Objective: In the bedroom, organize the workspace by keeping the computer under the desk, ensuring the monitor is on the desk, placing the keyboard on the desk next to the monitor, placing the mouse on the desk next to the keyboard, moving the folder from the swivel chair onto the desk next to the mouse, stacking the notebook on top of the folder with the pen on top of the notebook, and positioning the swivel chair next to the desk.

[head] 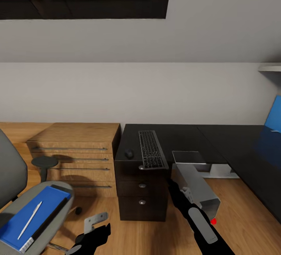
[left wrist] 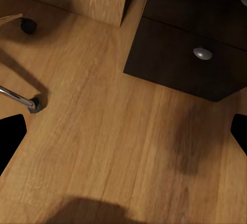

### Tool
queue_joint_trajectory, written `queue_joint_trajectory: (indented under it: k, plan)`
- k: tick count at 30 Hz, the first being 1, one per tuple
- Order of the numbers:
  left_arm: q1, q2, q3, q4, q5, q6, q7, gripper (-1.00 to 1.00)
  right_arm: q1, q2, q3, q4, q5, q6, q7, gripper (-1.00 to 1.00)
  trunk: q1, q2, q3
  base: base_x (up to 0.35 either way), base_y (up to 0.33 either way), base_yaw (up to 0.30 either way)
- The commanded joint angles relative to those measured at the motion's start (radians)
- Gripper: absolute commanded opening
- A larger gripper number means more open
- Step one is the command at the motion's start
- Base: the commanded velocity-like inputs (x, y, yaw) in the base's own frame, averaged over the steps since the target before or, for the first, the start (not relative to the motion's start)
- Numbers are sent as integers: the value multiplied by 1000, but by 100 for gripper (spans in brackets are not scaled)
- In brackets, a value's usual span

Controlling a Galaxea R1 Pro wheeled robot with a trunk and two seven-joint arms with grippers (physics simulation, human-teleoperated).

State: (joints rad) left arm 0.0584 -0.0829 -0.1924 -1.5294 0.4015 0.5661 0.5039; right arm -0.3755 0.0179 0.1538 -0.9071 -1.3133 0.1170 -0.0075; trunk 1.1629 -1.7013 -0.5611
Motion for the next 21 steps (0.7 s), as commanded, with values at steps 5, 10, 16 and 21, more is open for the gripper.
queue_joint_trajectory:
  k: [5, 10, 16, 21]
  plan:
    - [0, 1, 0, 1, 10, 1, 8, 100, -1, -1, 0, 0, -9, 6, 0, 100, 0, 0, -1, 0, 0, 0]
    - [0, 2, 1, 3, 10, 1, 7, 100, -1, 0, 0, 1, -9, 7, 0, 100, 0, 0, -1, 0, 0, 0]
    - [-1, 2, 2, 3, 10, 0, 7, 100, 0, 0, 0, 2, -9, 9, 0, 100, 0, 0, -1, 105, 0, 0]
    - [0, 2, 2, 3, 10, 1, 6, 100, 0, 0, 1, 2, -9, 9, 0, 100, 0, 0, -1, 205, 0, 0]
